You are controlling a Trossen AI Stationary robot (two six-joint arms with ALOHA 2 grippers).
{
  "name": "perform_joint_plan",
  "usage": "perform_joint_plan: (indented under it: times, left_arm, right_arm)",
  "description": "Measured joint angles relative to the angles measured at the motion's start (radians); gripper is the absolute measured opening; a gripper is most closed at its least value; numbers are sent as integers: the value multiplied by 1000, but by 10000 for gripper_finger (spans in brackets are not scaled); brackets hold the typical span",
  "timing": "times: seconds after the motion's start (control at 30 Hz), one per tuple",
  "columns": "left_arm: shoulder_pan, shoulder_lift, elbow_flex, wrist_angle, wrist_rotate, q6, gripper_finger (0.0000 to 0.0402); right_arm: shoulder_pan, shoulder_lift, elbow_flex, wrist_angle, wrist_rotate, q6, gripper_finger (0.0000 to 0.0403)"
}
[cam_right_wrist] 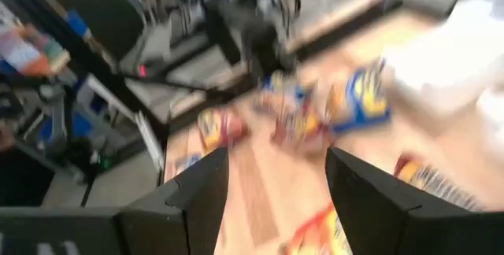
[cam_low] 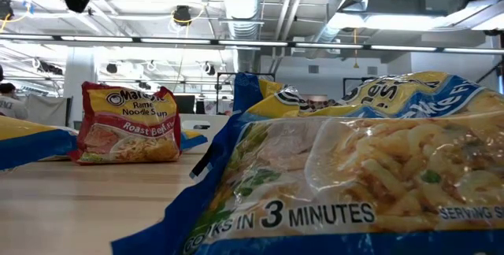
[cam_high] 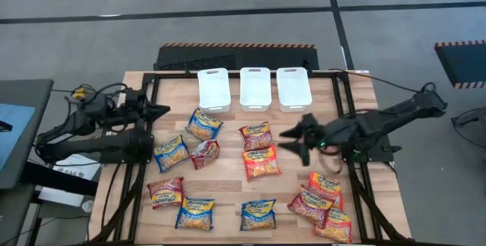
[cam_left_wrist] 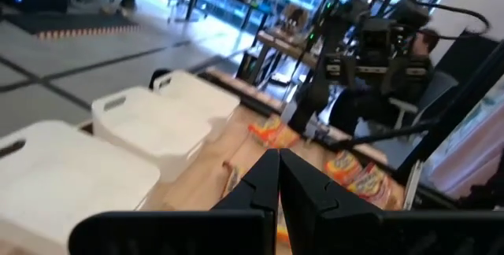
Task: Sort Maruchan noodles
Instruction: Put the blue noodle pack into the right white bin
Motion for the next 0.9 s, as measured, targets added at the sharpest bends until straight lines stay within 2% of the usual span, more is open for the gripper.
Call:
perform_joint_plan:
  times: [0.43, 0.9]
  left_arm:
    - [0, 0, 0, -51, 0, -3, 0]
    - [0, 0, 0, -113, 22, -13, 0]
  right_arm:
    - [42, 338, 2, 52, -238, 263, 239]
    - [42, 608, 107, 88, -471, 272, 239]
